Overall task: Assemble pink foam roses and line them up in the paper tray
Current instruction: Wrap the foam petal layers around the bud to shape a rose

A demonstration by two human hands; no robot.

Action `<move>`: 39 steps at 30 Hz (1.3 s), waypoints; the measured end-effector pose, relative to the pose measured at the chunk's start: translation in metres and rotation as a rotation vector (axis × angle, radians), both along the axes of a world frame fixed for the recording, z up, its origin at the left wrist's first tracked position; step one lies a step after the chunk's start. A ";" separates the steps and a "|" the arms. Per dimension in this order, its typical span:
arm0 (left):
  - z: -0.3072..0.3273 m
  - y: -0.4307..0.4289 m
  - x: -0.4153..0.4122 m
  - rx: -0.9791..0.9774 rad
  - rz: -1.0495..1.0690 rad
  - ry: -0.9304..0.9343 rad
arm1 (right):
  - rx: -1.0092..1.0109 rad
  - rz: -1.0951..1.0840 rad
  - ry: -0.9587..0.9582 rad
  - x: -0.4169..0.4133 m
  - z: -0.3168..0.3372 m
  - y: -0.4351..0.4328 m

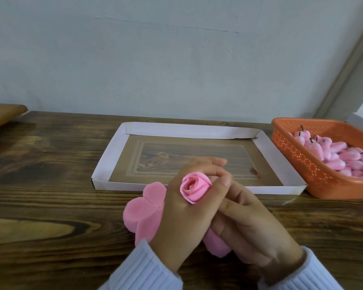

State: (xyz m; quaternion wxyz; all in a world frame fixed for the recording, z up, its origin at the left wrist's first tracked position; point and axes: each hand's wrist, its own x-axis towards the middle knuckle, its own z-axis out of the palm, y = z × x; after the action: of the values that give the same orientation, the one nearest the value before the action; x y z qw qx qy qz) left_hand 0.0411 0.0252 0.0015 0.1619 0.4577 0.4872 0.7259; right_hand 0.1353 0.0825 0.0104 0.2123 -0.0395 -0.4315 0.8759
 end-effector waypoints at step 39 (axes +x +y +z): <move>0.010 -0.003 -0.073 0.218 -0.077 -1.408 | 1.830 -0.566 -1.000 -0.050 -0.003 -0.033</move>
State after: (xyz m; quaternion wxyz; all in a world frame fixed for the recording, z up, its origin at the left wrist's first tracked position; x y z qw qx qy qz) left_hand -0.0318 0.0218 0.0111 0.4170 -0.0891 0.1752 0.8874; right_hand 0.0853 0.0499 0.0073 0.1558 -0.3174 -0.9351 0.0250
